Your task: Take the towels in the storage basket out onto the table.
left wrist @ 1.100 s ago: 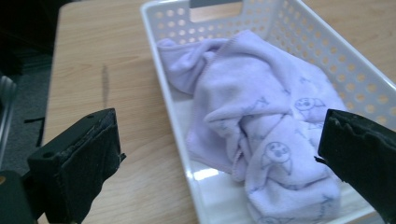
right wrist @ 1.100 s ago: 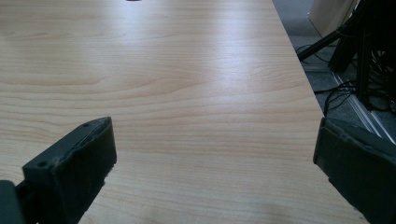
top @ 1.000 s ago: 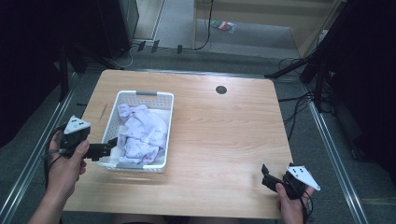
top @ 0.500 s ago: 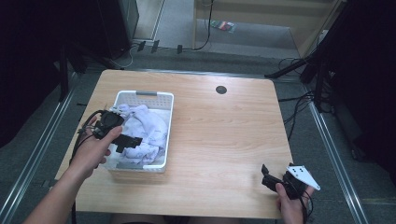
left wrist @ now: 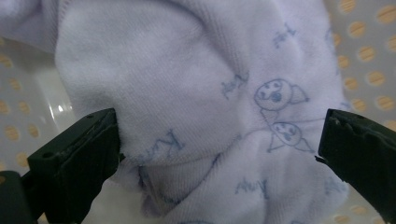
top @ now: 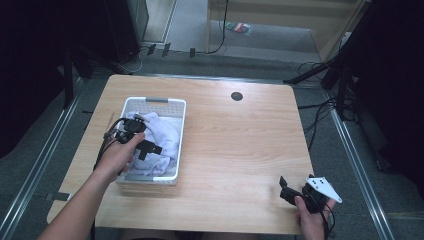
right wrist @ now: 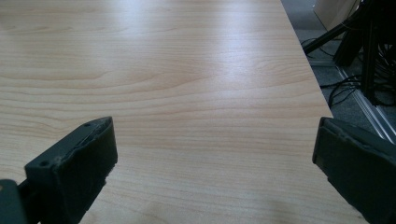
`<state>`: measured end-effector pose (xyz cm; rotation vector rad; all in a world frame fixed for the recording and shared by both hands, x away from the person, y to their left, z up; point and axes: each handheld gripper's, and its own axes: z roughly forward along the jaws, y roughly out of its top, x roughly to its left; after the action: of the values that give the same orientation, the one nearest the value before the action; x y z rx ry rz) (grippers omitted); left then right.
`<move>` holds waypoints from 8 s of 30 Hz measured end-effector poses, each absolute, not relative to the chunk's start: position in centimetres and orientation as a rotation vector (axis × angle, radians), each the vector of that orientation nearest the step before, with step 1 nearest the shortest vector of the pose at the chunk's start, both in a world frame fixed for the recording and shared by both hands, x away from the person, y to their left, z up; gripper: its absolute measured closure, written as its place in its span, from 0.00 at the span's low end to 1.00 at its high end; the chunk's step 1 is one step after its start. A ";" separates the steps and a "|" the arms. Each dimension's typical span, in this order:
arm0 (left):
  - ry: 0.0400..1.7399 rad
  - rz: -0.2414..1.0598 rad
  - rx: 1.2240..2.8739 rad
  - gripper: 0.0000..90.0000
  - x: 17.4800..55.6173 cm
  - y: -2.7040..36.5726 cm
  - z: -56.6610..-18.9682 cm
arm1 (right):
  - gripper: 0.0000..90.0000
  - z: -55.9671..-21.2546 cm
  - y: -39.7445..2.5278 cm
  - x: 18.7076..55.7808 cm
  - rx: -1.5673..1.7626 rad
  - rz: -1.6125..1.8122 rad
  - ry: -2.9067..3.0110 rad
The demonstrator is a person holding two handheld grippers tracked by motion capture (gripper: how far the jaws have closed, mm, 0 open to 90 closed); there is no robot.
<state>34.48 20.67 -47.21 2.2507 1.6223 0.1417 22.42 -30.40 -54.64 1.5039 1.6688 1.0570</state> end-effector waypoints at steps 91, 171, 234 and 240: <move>1.759 0.174 2.319 0.64 37.6 21.3 -42.1 | 0.02 -54.7 -30.2 22.7 1.506 1.025 1.708; 1.481 0.030 2.395 0.60 39.9 1.4 -42.4 | 0.02 -54.7 -30.4 22.7 1.517 1.057 1.711; 1.631 0.186 2.225 0.00 38.1 16.3 -39.6 | 0.02 -54.7 -30.4 22.8 1.525 1.049 1.710; 1.643 0.183 2.201 0.00 37.1 19.3 -39.6 | 0.02 -54.7 -30.4 22.8 1.528 1.047 1.709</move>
<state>37.14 19.31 -39.58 2.2009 1.6435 0.1828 22.77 -30.40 -54.69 1.5277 1.7092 1.0471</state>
